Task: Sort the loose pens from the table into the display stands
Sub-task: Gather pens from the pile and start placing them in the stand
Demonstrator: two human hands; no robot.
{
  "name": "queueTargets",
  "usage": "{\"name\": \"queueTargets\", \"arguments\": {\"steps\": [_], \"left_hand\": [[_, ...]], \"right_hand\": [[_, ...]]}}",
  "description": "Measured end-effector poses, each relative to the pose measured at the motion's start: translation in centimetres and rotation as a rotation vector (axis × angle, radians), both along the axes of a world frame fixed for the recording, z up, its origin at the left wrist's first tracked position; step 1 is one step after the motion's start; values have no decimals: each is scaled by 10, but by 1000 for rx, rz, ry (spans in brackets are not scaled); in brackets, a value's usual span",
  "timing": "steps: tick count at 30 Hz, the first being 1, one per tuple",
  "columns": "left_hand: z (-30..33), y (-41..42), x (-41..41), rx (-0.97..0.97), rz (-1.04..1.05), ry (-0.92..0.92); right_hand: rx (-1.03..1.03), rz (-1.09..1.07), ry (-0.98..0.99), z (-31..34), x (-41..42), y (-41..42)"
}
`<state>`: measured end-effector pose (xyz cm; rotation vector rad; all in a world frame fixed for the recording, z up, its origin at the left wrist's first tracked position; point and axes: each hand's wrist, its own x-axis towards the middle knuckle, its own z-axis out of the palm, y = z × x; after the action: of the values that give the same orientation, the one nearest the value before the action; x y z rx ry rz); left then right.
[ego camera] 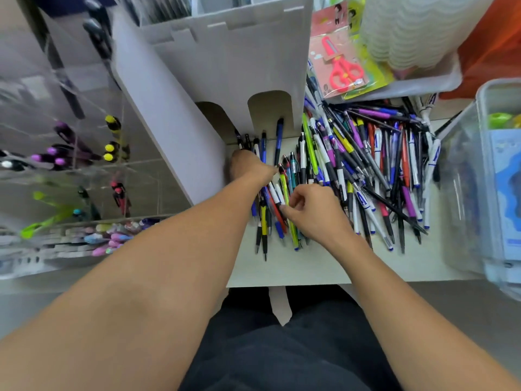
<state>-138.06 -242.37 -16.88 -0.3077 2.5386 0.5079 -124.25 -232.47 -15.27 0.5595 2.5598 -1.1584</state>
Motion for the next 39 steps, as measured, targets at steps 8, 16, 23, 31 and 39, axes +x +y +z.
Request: {"name": "queueTargets", "arguments": {"steps": [8, 16, 23, 31, 39], "left_hand": [[-4, -13, 2, 195, 181, -34], [-6, -19, 18, 441, 444, 51], [-5, -21, 35, 556, 554, 72], [-1, -21, 42, 661, 591, 95], [9, -24, 46, 724, 478, 246]], "right_hand": [[308, 178, -228, -1, 1, -58], [331, 42, -189, -4, 11, -48], [393, 106, -118, -14, 22, -35], [499, 182, 2, -30, 36, -40], [568, 239, -40, -25, 38, -37]]}}
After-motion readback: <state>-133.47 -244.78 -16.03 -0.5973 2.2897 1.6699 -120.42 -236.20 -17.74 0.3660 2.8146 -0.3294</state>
